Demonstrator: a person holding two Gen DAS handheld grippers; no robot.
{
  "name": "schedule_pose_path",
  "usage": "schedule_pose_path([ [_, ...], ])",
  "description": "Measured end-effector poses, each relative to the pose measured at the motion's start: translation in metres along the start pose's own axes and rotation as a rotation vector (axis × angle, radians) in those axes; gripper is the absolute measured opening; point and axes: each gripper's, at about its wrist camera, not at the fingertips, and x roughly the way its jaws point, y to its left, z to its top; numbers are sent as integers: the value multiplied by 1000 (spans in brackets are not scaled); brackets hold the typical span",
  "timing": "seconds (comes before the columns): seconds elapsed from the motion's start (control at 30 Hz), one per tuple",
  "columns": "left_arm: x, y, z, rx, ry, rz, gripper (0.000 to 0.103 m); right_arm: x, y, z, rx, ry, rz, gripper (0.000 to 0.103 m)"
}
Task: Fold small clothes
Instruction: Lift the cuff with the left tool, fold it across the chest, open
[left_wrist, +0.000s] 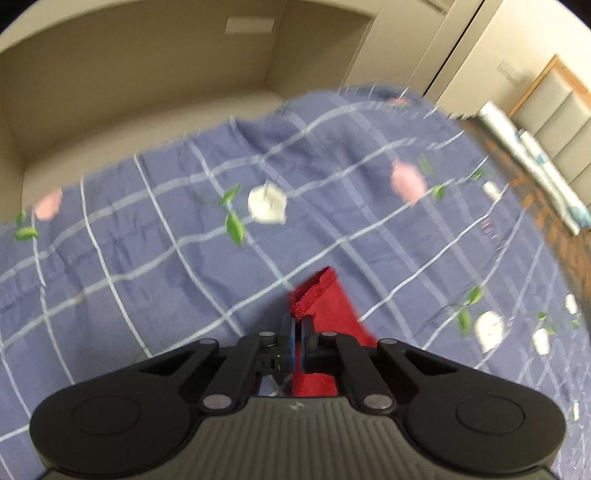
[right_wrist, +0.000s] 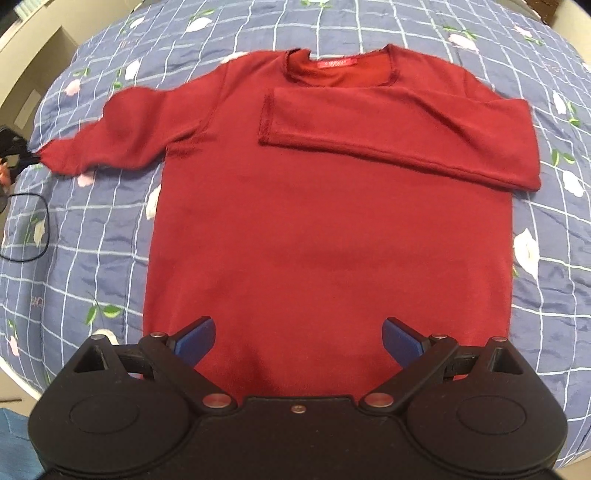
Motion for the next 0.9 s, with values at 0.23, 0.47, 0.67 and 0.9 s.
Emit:
schedule_pose_path([
  [0.23,-78,-16,4,136,-195,45,1,-11,-2,7,19,-62,43,97],
  [0.47,-142,-51,-16,269,-290,-49,1,-21,-17,-2,65,-110,77,97],
  [0.67,-190,-99,-47,368,-343,-163,1,-30,-43,-17,112,-138,96,97],
  [0.9,-241,-172,-103,506,-371,-315,1,-45,-84,-30,168,-178,91,97],
])
